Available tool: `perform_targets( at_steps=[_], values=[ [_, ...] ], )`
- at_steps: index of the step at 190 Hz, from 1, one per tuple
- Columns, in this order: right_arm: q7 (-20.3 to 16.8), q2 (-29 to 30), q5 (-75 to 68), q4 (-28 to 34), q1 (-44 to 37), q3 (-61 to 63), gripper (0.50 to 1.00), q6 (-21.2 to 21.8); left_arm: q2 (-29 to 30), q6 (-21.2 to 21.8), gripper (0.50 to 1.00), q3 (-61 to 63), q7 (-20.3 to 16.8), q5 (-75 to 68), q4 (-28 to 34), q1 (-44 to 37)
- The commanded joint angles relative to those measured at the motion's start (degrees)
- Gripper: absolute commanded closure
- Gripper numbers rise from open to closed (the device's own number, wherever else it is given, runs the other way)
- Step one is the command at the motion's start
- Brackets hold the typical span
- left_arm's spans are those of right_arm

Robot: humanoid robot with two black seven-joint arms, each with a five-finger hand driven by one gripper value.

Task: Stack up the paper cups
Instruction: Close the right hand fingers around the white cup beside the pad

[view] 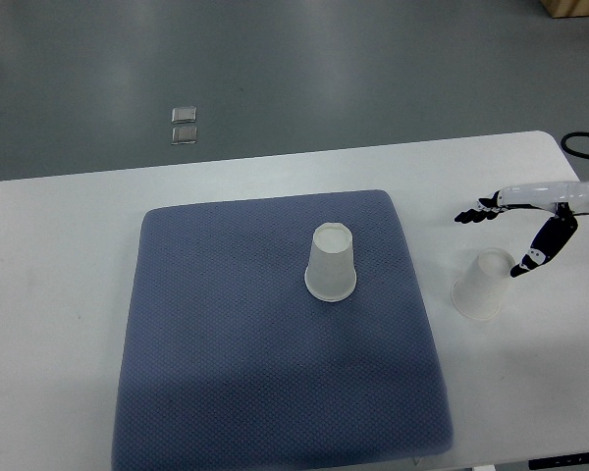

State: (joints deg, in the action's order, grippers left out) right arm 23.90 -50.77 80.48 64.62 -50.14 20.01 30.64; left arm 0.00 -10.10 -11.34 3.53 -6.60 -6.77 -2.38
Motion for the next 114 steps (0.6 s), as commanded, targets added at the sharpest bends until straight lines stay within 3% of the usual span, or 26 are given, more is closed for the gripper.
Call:
perform_targets(
  at_steps=[1, 114],
  values=[
    [0.00, -0.03, 1.17, 0.24, -0.05, -3.13, 0.576, -3.04, 0.00, -0.01, 0.500, 0.00, -0.01, 0.01, 0.00, 0.00],
    [-0.70, 0.85, 1.17, -0.64, 3.55, -5.51, 0.581, -11.57, 0.00, -0.01, 0.500, 0.00, 0.08, 0.01, 0.00, 0.00]
  ],
)
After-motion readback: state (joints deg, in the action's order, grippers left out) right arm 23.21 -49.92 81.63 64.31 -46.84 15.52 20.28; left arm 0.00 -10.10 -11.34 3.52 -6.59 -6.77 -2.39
